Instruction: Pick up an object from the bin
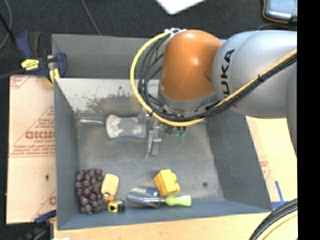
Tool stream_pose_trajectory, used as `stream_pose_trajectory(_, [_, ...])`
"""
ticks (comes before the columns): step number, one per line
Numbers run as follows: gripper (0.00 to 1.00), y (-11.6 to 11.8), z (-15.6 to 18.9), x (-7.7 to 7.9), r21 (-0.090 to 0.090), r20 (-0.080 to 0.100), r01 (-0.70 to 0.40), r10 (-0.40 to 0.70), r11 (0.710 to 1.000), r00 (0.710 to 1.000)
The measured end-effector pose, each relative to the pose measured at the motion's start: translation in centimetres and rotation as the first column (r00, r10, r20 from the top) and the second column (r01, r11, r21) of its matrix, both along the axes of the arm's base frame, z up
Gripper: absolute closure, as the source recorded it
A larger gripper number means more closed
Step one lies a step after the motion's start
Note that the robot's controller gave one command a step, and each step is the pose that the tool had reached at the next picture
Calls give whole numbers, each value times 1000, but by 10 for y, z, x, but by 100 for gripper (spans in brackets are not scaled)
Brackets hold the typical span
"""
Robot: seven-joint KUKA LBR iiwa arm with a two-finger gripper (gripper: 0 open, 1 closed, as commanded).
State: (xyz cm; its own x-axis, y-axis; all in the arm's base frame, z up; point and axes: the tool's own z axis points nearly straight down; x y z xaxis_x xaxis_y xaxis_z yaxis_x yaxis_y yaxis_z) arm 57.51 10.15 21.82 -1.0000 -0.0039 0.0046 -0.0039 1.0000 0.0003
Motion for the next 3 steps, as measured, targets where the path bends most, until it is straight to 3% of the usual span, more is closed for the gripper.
stream_pose_trajectory(1, [0,0,5,1,1,8,2,-2,1000,1000])
stream_pose_trajectory(2, [0,-15,-39,1,1,13,-55,55,998,998])
stream_pose_trajectory(3, [0,-17,-91,18,1,15,-47,47,999,999])
